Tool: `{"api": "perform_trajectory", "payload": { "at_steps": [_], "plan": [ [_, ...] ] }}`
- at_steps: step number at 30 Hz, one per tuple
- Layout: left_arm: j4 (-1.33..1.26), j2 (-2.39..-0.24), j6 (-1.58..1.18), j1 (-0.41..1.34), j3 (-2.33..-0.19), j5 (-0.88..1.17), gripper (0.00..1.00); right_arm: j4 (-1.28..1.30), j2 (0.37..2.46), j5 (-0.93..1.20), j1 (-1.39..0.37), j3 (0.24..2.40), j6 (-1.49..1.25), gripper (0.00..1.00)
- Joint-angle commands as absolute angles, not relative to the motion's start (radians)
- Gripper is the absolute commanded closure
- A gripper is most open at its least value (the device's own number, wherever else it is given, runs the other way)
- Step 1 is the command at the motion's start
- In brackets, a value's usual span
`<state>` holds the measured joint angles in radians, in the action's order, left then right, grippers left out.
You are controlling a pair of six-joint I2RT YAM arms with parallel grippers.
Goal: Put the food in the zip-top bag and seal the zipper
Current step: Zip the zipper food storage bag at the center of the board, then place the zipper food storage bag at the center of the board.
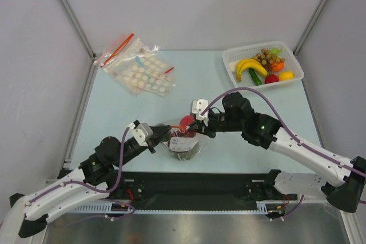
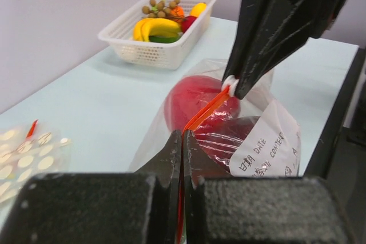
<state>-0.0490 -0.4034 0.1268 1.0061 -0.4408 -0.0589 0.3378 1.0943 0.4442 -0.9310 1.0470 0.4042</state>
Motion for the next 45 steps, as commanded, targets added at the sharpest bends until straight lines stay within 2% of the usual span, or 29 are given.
{"api": "perform_trajectory", "payload": {
  "at_steps": [1,14,21,24,37,39,41,45],
  "plan": [
    [-0.043,-0.387,0.13,0.983,-0.462,-0.327,1.0,0.451,1.066,0.358,-0.919,1.06,0.384,1.0],
    [-0.014,-0.4,0.124,0.983,-0.477,-0.396,1.0,0.512,0.997,0.209,-0.92,1.069,0.337,1.0],
    [-0.018,-0.405,0.126,0.983,-0.476,-0.388,1.0,0.598,0.963,0.181,-0.922,1.094,0.336,0.95],
    [-0.015,-0.411,0.127,0.982,-0.48,-0.39,1.0,0.615,0.963,0.16,-0.922,1.1,0.333,1.0],
    [-0.061,-0.462,0.121,0.983,-0.477,-0.353,0.99,0.546,0.93,0.074,-0.922,1.063,0.295,1.0],
    [-0.127,-0.475,0.12,0.982,-0.465,-0.328,0.91,0.485,0.928,0.063,-0.919,1.046,0.285,0.88],
    [-0.182,-0.512,0.121,0.982,-0.446,-0.289,0.82,0.431,0.925,0.04,-0.91,1.008,0.272,0.82],
    [-0.256,-0.631,0.133,0.98,-0.482,-0.249,0.81,0.284,0.91,0.07,-0.847,0.939,0.244,0.81]
  ]
}}
